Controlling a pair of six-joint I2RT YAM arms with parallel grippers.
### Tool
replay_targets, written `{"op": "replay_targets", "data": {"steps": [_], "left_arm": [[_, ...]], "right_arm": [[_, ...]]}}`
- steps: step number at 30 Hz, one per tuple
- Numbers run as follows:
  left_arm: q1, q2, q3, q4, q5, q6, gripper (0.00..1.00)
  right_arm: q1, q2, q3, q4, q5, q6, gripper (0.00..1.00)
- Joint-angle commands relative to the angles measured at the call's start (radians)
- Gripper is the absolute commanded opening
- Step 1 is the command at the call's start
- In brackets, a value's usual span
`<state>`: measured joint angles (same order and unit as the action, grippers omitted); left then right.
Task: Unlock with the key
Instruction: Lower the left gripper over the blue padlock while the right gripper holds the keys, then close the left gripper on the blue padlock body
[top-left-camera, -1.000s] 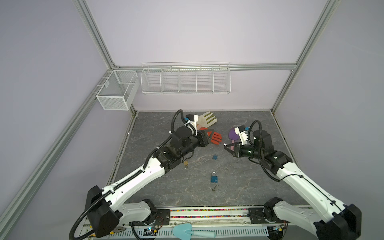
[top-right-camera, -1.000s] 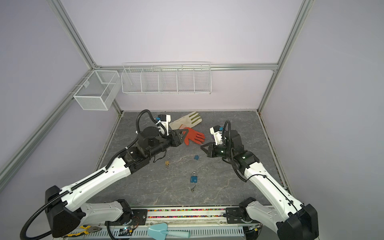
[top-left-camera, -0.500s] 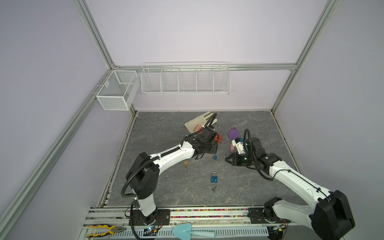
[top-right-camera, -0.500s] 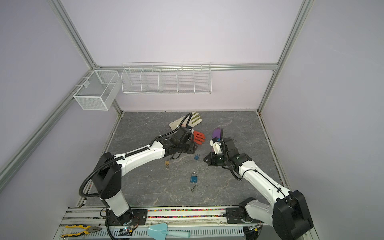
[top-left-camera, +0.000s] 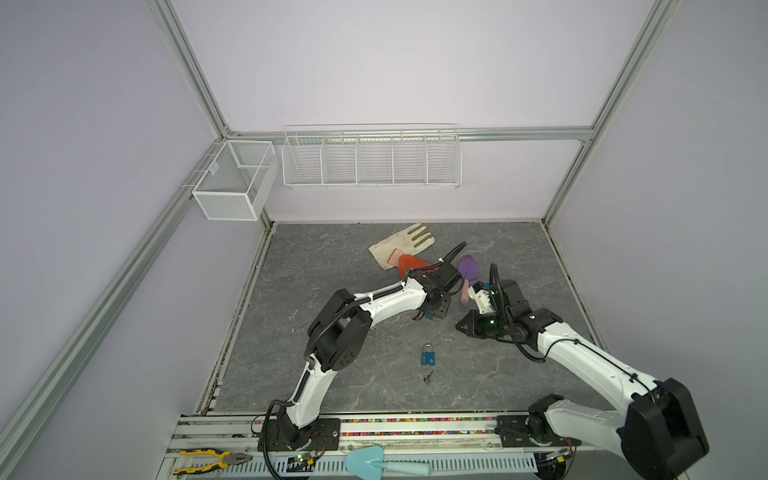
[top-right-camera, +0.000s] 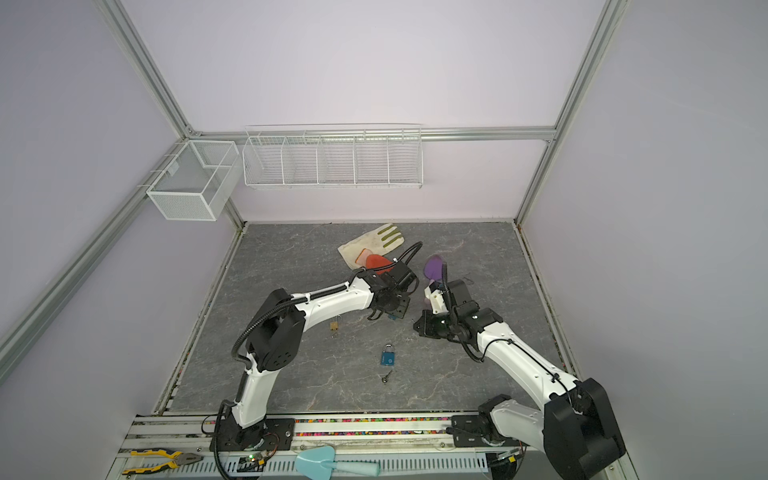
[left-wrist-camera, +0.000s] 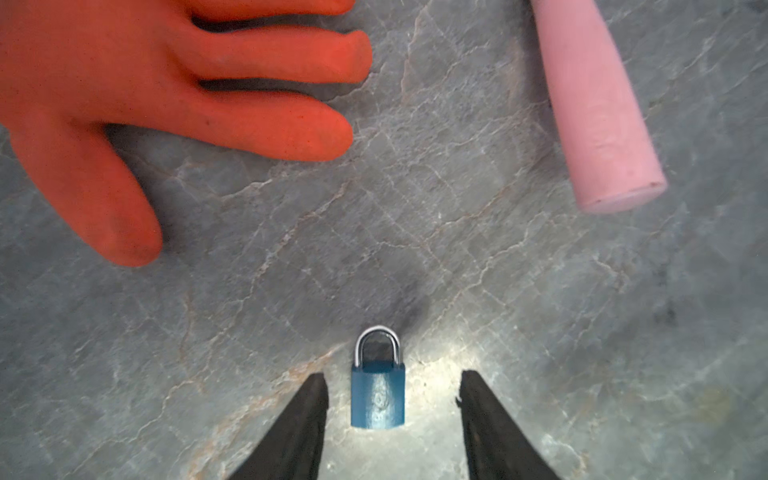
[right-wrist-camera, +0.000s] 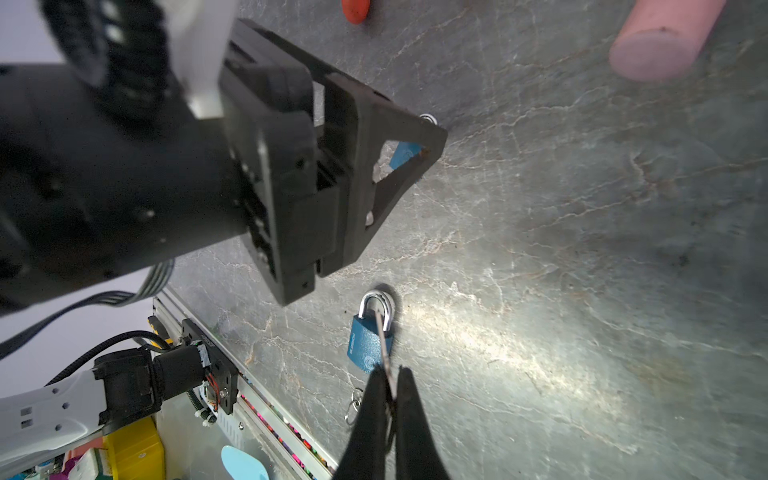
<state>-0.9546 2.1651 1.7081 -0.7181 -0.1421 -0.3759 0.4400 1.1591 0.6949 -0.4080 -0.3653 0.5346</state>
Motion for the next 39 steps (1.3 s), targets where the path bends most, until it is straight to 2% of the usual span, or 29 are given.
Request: {"op": "replay_targets", "data": {"steps": [1, 17, 39], "left_arm": [[-0.009, 0.049, 0.062, -0.107, -0.063, 0.022, 0.51], [-0.015, 0.115, 0.102, -0.139, -0.043, -0.012, 0.39], [-0.030, 0.099, 0.077, -0.153, -0.047, -0.072, 0.31]], "right_arm": [[-0.006, -0.039, -0.019, -0.026, 0.032, 0.001, 0.06], [-0.007, -0.040, -0.004, -0.034, 0.029, -0.018, 0.06], [-0.007, -0.044, -0.001, -0.035, 0.038, -0.027, 0.06]]}}
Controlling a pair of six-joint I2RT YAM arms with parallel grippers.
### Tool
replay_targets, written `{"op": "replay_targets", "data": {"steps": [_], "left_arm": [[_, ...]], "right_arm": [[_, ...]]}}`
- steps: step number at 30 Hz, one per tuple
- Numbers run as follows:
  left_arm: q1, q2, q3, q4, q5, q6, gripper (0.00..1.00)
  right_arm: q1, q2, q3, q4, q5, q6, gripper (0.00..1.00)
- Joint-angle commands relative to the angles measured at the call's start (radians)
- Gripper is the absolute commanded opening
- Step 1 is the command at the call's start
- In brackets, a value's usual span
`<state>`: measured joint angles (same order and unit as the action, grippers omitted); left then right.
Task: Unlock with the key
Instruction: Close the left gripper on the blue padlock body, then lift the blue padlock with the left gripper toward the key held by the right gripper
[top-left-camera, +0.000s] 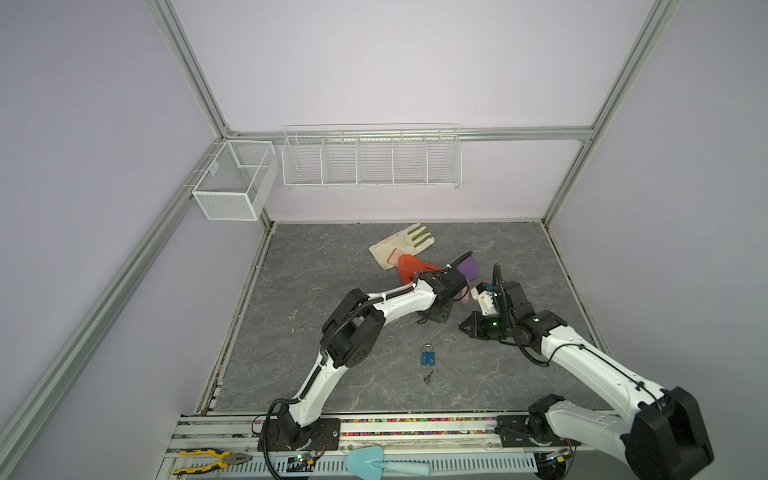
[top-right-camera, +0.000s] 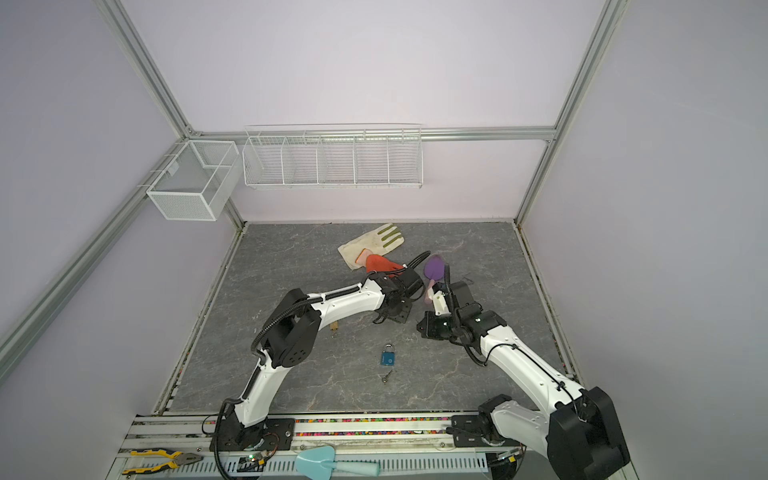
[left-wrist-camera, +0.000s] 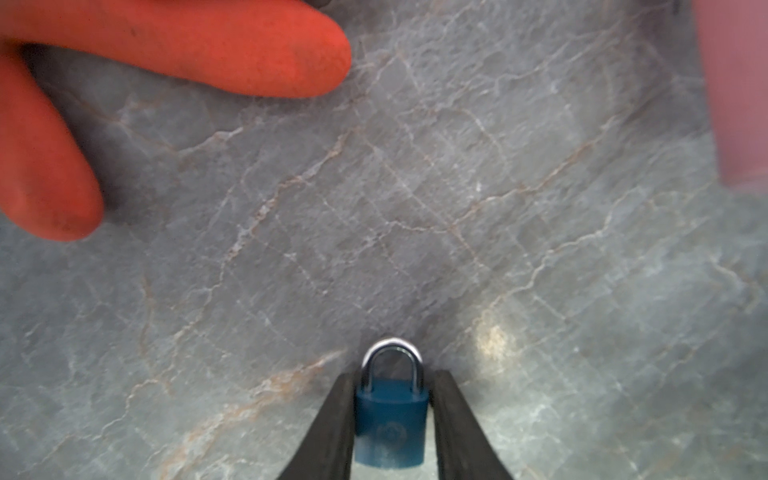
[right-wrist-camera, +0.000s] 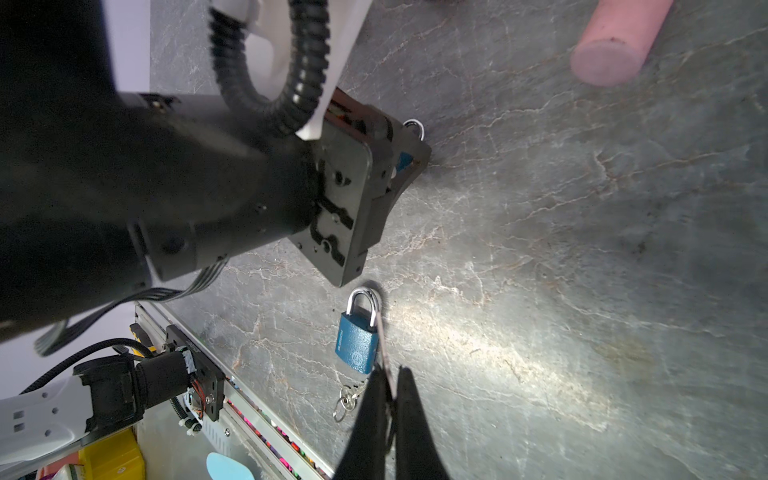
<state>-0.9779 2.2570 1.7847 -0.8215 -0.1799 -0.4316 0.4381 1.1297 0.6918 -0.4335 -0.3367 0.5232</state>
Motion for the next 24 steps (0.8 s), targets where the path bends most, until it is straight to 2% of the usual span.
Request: {"op": "replay_targets", "data": {"steps": [1, 17, 24], "left_arm": [[-0.007, 0.007, -0.001, -0.052, -0.010, -0.019, 0.31], [-0.008, 0.010, -0.028, -0.061, -0.021, -0.090, 0.33], [-0.013, 0.008, -0.044, -0.051, -0.010, -0.117, 0.29]], "right_arm": [[-0.006, -0.017, 0.002, -0.009, 0.011, -0.017, 0.06], [-0.006, -0.035, -0.001, -0.011, 0.022, -0.022, 0.06], [-0.005, -0.033, -0.004, -0.008, 0.024, -0.021, 0.06]]}}
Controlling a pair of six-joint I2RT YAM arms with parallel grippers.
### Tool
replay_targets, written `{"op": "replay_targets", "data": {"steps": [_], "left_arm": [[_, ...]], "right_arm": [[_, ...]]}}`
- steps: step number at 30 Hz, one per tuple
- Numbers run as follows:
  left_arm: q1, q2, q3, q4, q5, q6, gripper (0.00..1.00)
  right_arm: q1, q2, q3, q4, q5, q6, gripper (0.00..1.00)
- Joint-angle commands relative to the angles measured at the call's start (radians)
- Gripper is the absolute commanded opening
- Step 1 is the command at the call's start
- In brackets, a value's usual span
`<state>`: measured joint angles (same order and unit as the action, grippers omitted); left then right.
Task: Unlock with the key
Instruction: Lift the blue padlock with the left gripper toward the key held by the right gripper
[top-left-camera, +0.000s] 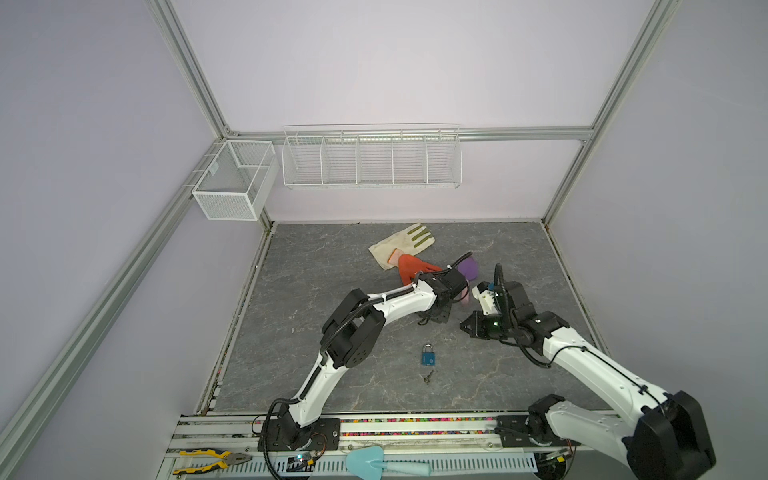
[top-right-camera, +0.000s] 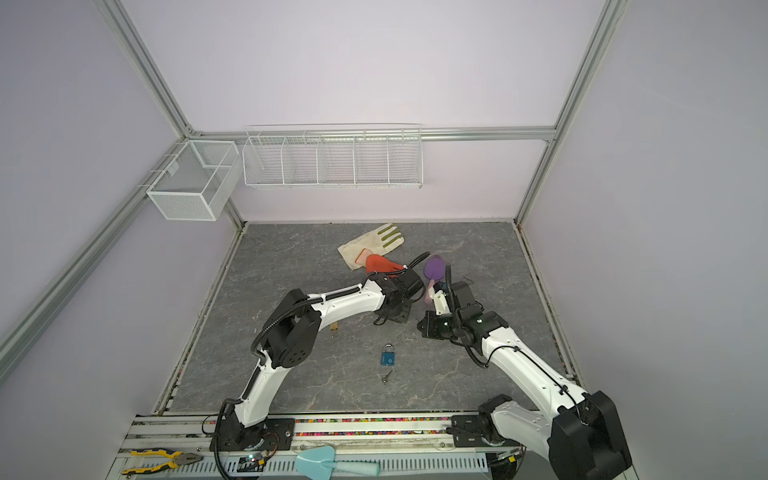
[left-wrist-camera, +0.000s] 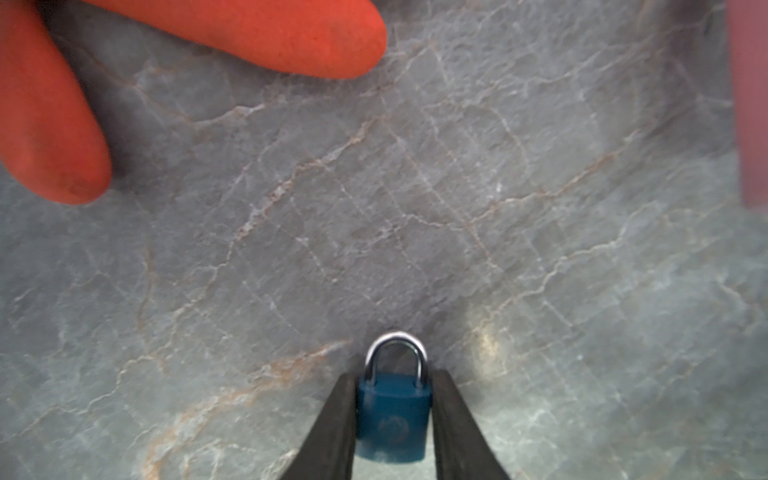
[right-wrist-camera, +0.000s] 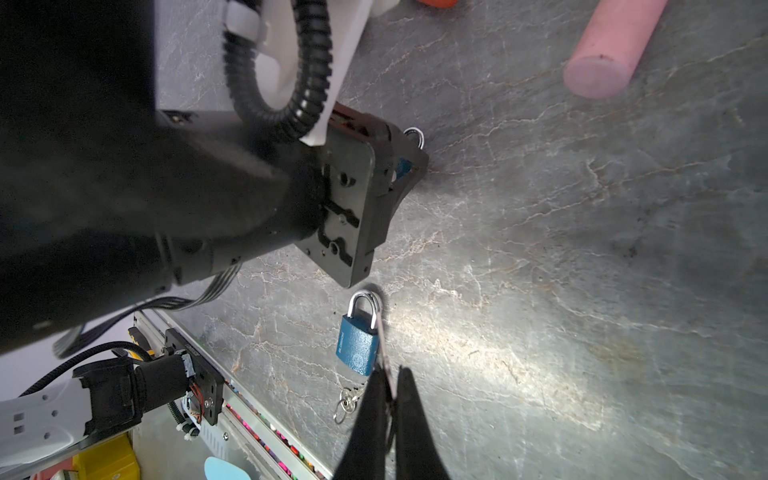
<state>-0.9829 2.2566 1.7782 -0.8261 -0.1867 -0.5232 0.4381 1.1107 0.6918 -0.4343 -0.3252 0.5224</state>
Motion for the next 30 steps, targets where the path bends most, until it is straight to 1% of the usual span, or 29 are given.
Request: {"op": "replay_targets", "data": {"steps": [1, 9, 13, 17, 20, 23, 25, 30], "left_arm": [[-0.008, 0.006, -0.040, -0.043, -0.003, -0.028, 0.28], [-0.008, -0.018, -0.045, -0.027, -0.017, -0.068, 0.23], [-0.008, -0.050, -0.056, -0.003, -0.019, -0.102, 0.18], [-0.001, -0.100, -0.076, 0.030, -0.018, -0.146, 0.13], [0.004, -0.156, -0.108, 0.063, -0.018, -0.168, 0.12], [0.013, -0.233, -0.144, 0.092, -0.025, -0.199, 0.10], [0.019, -0.290, -0.173, 0.120, -0.027, -0.219, 0.09], [0.024, -0.443, -0.248, 0.188, -0.053, -0.296, 0.08]], "right_arm": [[-0.006, -0.015, -0.005, -0.005, 0.013, -0.019, 0.06], [-0.006, -0.022, -0.003, -0.011, 0.020, -0.034, 0.06], [-0.005, -0.038, -0.001, -0.017, 0.020, -0.042, 0.06], [0.002, -0.054, 0.001, -0.028, 0.034, -0.051, 0.06], [0.014, -0.068, 0.011, -0.032, 0.046, -0.063, 0.07], [0.042, -0.082, 0.040, -0.052, 0.080, -0.074, 0.07], [0.079, -0.093, 0.061, -0.060, 0.119, -0.077, 0.07], [0.202, -0.123, 0.101, -0.038, 0.251, -0.065, 0.06]]}}
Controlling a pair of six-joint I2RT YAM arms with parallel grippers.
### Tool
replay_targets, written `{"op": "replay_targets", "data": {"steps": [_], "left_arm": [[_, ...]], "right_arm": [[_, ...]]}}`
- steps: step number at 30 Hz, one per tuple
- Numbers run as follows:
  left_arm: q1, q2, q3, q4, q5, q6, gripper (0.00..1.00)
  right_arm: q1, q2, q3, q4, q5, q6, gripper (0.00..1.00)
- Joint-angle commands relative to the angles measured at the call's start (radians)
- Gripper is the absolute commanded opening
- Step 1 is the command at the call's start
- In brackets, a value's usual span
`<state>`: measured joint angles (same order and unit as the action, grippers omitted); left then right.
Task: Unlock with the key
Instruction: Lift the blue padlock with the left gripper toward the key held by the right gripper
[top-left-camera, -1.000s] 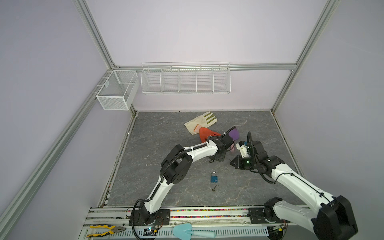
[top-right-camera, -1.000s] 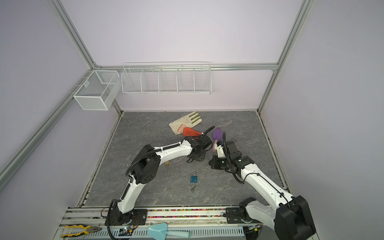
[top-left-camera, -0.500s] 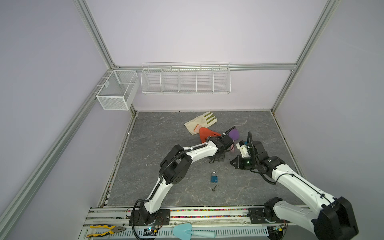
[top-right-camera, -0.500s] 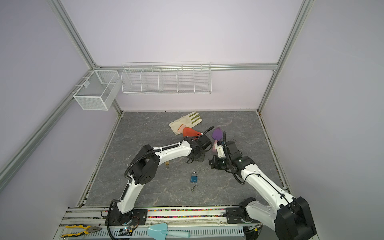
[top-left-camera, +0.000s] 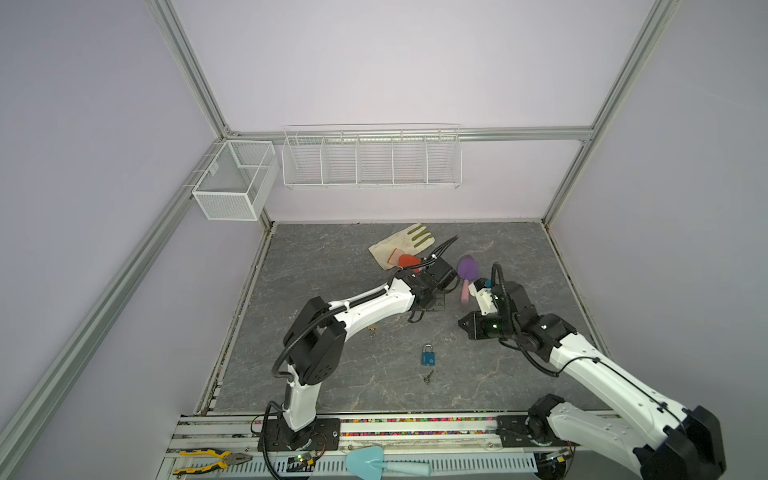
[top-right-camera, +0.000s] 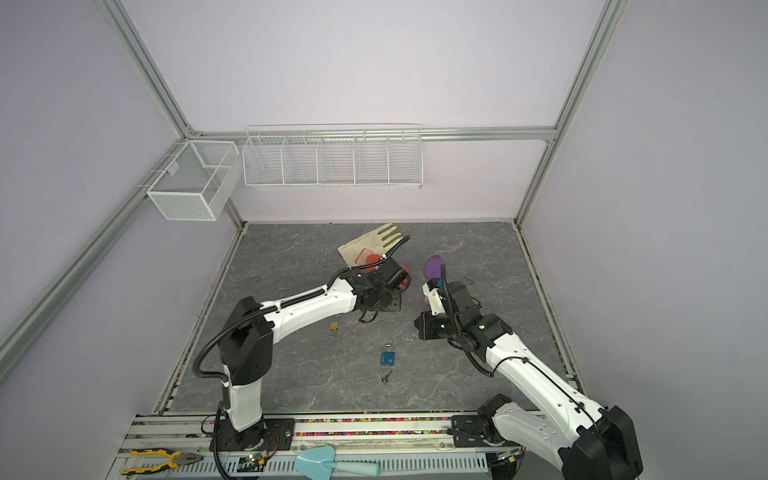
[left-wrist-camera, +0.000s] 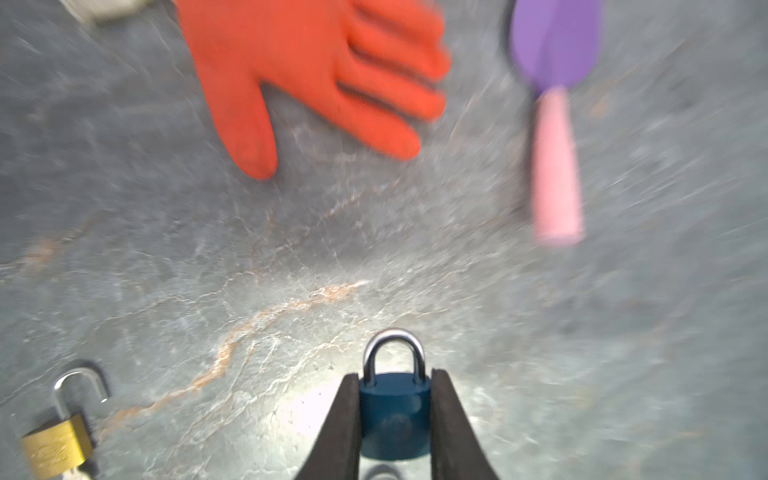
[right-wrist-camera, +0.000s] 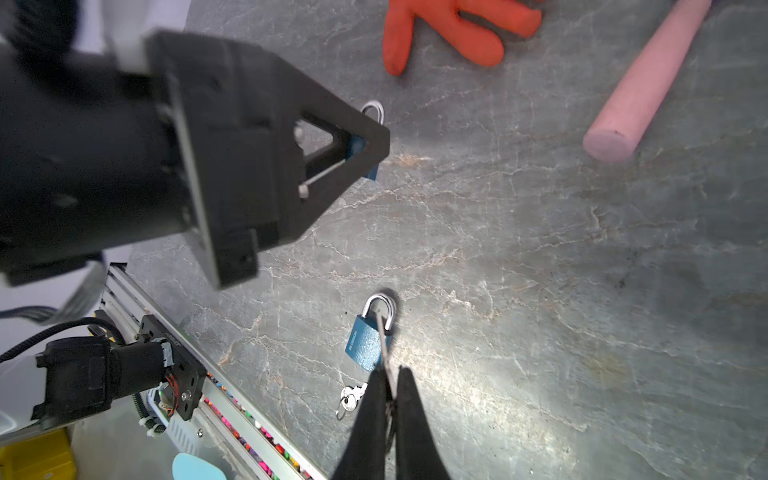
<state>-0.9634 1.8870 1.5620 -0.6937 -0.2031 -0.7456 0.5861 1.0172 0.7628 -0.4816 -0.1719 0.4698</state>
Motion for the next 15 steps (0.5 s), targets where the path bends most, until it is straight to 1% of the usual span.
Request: {"op": "replay_targets", "data": {"steps": [1, 6, 9, 12, 14, 15], "left_arm": [[0.005, -0.107, -0.048, 0.074, -0.039, -0.097, 0.08], [0.005, -0.255, -0.146, 0.205, -0.034, -0.186, 0.05], [0.005, -0.339, -0.222, 0.304, -0.029, -0.241, 0.03], [0.005, -0.405, -0.280, 0.355, -0.037, -0.305, 0.00], [0.005, -0.438, -0.305, 0.375, -0.041, -0.330, 0.00], [0.005, -0.455, -0.316, 0.385, -0.046, -0.365, 0.00]], "right_arm": [[0.078, -0.040, 0.029, 0.030, 0.126, -0.006, 0.06], [0.174, -0.078, 0.013, 0.150, 0.248, 0.027, 0.06], [0.230, -0.086, 0.011, 0.210, 0.346, 0.030, 0.06], [0.270, -0.096, -0.006, 0.303, 0.399, 0.019, 0.07], [0.293, -0.092, -0.020, 0.367, 0.425, 0.004, 0.06], [0.304, -0.088, -0.027, 0.400, 0.432, 0.000, 0.07]]}}
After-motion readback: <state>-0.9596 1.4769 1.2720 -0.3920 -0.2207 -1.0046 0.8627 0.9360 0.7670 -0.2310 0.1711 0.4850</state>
